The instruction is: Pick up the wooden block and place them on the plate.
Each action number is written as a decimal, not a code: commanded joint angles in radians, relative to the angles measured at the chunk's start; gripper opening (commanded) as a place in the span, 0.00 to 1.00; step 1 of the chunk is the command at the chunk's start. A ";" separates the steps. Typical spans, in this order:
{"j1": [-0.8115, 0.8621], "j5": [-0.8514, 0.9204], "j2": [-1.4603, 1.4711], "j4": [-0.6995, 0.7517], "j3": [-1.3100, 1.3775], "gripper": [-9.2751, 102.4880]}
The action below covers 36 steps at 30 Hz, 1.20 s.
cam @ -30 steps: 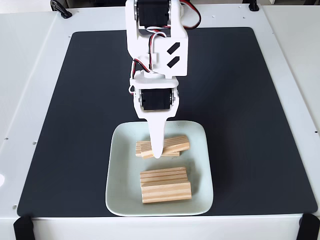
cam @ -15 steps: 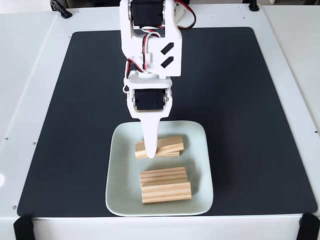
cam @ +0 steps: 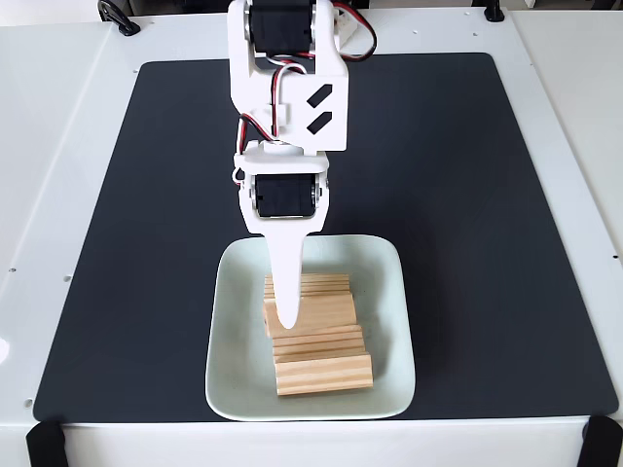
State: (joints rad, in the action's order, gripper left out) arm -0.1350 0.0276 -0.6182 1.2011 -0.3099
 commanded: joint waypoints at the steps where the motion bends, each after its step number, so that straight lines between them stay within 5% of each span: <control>1: -0.002 0.009 -0.029 -0.008 0.002 0.38; 13: -0.009 0.011 -0.031 -0.008 0.002 0.37; 17: -0.011 0.003 -0.040 -0.008 0.000 0.26; 20: -0.011 -0.003 -0.103 -0.014 -0.058 0.07; 24: -0.012 -0.003 -0.242 -0.035 -0.272 0.07; 36: -0.023 -0.003 -0.676 -0.525 -0.989 0.08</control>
State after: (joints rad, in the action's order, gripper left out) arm -0.1488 0.0276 -1.1536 0.8099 -1.1704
